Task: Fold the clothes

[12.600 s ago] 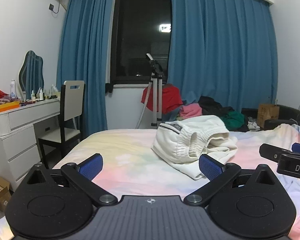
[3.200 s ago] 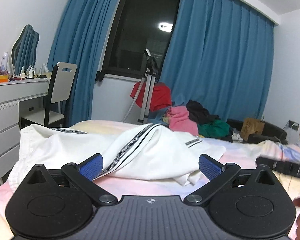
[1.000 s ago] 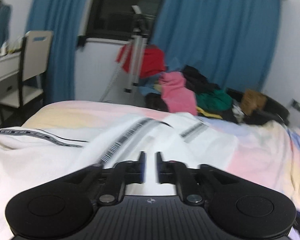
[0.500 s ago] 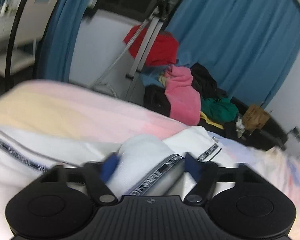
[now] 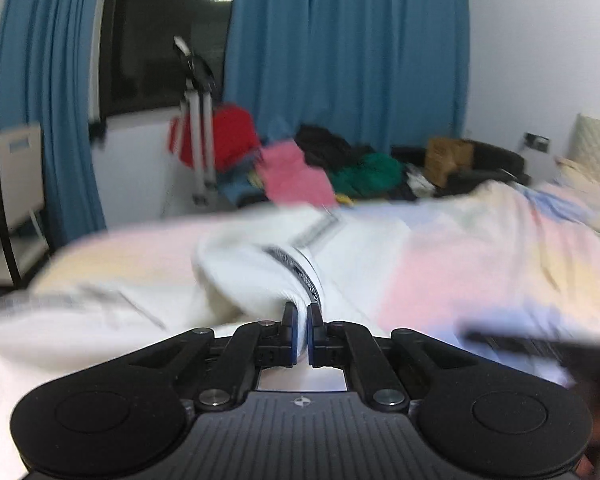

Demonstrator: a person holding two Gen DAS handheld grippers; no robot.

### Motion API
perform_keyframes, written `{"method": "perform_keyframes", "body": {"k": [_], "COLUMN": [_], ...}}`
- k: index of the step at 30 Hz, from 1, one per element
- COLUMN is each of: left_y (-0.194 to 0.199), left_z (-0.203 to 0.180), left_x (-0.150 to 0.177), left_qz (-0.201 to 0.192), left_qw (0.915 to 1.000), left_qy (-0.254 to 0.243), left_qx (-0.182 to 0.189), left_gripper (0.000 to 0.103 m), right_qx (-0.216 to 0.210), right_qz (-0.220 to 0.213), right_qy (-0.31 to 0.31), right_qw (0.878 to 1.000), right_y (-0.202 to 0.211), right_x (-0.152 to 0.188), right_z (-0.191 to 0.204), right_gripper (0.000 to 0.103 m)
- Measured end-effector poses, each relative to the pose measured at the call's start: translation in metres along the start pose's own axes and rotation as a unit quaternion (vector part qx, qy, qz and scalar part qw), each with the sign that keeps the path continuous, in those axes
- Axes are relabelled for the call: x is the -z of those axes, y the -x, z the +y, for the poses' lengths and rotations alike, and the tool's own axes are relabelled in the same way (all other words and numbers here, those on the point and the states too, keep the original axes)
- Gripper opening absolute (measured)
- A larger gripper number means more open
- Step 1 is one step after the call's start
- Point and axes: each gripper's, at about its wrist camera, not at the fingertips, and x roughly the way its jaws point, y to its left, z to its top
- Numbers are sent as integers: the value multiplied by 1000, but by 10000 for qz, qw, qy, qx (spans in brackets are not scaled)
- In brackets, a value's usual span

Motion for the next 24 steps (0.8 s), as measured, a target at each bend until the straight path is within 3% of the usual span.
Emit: {"method": "perform_keyframes", "body": {"k": [3,6,13,16,18,24], "left_y": [7,0,1,-6,-11,-28], "left_z": [-4,-2,10,17,22,36], "left_x": [45,67,70,74,76,90], "left_qz": [375,613,318,174,196,261], "left_qw": [9989,9969,9939,9913,9885,9687], "left_qy": [269,484,1048,1269,1448,2399], "left_qx": [-45,-129,137,312,378,582], "left_gripper": [4,4,4,5,5,5], "right_qx": [5,-25,-670,-1004,-1097,-665], "right_qz": [-14,8,124,324,327,522], "right_qy": [176,310,-18,-268,-102,278], "right_qw": [9998,9995,9977,9941,9934,9960], "right_y": [7,12,31,12,-12,-124], "right_x": [3,7,1,-18,-39,-108], "right_z": [4,9,16,39,67,137], "right_gripper": [83,83,84,85,84,83]}}
